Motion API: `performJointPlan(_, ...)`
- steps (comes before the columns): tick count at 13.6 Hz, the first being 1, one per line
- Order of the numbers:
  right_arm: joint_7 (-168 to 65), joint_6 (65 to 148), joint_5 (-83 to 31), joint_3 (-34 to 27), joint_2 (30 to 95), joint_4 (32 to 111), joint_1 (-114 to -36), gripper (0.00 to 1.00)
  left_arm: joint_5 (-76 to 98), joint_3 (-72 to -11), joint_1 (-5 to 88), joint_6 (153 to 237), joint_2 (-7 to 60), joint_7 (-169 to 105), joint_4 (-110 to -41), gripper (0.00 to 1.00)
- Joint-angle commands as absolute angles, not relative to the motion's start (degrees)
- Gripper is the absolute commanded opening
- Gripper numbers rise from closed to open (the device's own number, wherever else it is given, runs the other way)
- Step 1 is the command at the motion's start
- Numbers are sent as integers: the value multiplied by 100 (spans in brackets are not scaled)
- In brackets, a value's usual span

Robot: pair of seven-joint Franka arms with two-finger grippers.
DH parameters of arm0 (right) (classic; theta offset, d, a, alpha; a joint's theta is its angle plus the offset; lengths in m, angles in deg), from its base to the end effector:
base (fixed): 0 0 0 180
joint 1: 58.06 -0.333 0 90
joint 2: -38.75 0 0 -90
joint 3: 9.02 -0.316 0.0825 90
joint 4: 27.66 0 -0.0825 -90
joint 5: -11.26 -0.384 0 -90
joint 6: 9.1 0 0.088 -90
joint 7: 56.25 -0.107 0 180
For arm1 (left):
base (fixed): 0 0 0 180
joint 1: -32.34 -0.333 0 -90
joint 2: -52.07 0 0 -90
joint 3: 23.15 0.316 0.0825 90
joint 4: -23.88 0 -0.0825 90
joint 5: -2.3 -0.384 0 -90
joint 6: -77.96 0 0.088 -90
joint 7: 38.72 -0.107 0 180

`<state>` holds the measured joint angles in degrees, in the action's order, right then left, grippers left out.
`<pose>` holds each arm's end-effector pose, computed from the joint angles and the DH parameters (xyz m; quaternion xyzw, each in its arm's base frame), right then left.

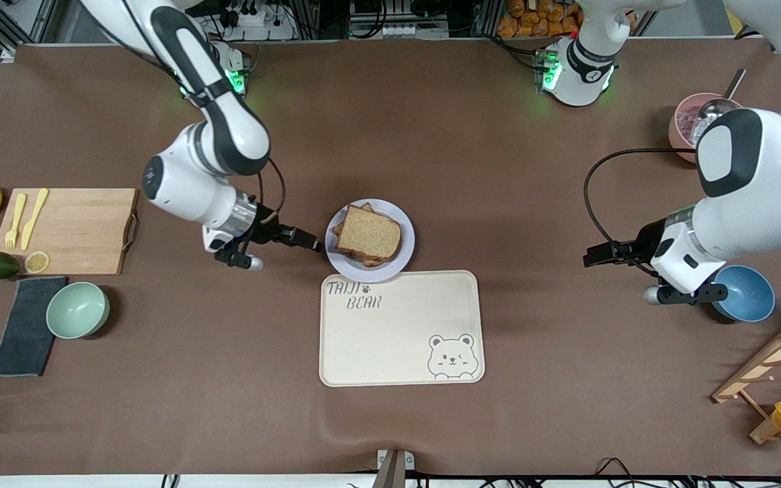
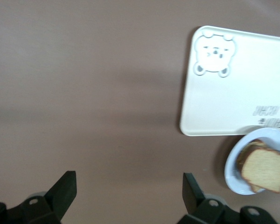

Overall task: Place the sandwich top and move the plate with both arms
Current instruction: 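Withdraw the right gripper while the left gripper reaches toward the plate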

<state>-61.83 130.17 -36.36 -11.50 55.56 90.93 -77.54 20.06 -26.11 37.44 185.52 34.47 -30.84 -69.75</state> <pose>0.5507 0.2239 0.2962 -0.9455 0.1648 0.0379 0.2783 0.6351 -0.1100 0.4386 0.9864 0.0506 -0.0526 0.1475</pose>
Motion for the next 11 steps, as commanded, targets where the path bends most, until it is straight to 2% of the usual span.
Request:
performJointPlan(1, -6091, 12189, -3191, -1210, 5466, 8697, -7073, 100, 2758, -2666, 3682, 18974, 3510, -3204, -7384, 100)
performJointPlan(3, -6047, 11713, -2830, -1210, 5466, 8415, -6661, 100, 3199, -2666, 3744, 19308, 3510, -3266, -7735, 100)
performJointPlan(8, -4905, 10641, -2540, -1210, 5484, 7993, -5728, 100, 3954, -2666, 3674, 19345, 3405, -4055, -8087, 100)
performJointPlan(11, -4974, 9780, -1540, -1201, 5475, 7213, -5437, 100, 4238, -2666, 3726, 19345, 3230, -4469, -8185, 100)
